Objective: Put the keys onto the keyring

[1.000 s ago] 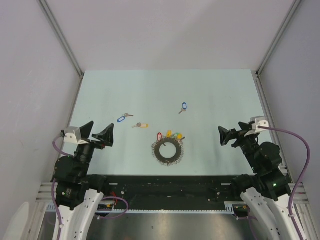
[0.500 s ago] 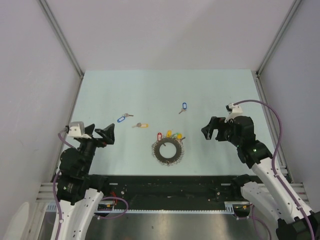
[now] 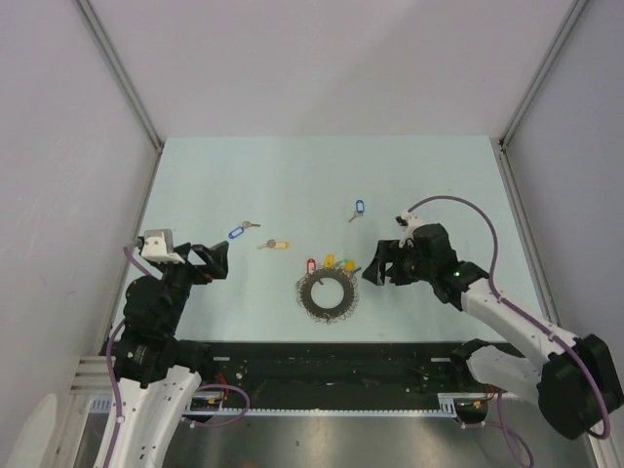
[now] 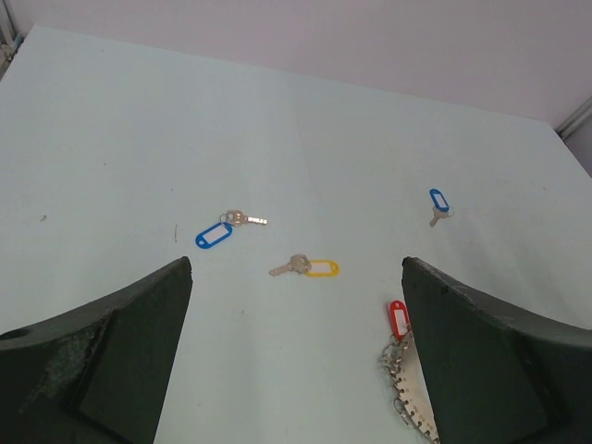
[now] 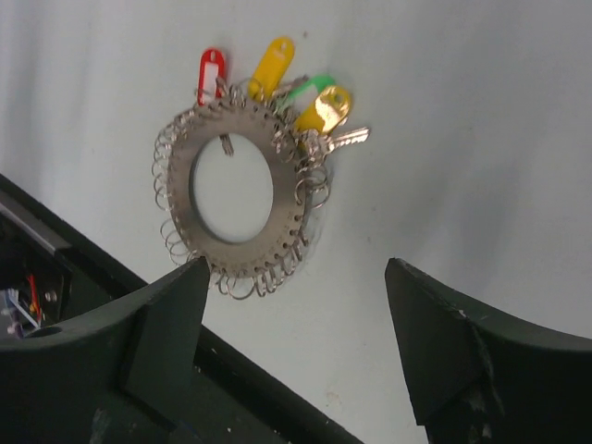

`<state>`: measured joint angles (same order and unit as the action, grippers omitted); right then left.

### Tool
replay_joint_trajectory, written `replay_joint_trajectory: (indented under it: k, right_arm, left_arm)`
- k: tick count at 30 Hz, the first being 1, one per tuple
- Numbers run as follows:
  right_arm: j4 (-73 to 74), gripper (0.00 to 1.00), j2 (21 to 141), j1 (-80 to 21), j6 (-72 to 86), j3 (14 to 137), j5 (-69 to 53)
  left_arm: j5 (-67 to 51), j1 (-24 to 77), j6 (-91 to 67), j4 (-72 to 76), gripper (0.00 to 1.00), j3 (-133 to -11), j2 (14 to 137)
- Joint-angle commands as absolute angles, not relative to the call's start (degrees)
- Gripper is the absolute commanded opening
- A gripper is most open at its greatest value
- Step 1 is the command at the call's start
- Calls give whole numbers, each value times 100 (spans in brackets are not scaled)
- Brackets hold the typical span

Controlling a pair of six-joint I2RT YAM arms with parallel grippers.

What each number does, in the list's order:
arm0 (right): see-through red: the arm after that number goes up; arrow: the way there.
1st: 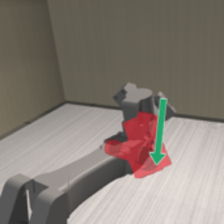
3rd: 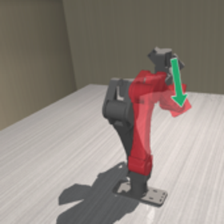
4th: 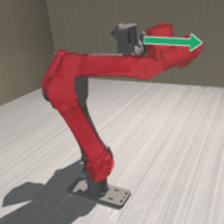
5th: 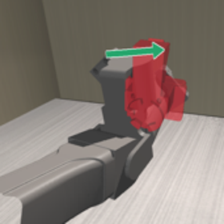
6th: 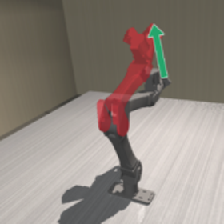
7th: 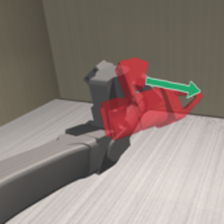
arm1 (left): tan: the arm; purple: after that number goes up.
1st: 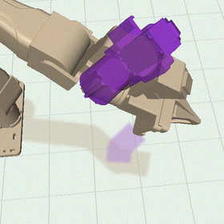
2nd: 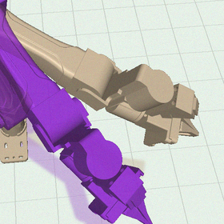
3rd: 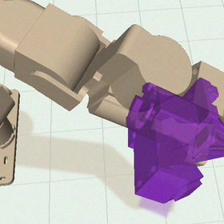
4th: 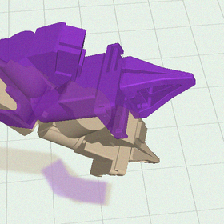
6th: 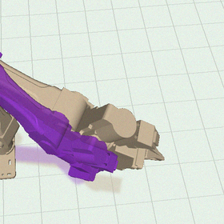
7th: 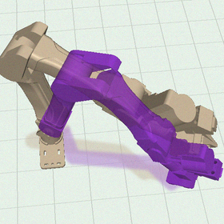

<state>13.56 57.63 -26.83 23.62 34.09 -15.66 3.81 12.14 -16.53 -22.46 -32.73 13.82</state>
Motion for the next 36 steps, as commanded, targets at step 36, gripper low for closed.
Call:
replay_joint_trajectory:
  k: [36]
  right_arm:
    - [985,49,8297,-4009,1346,4641,-1159]
  left_arm:
    - [141,1222,-1740,-2153,100,-3445,1292]
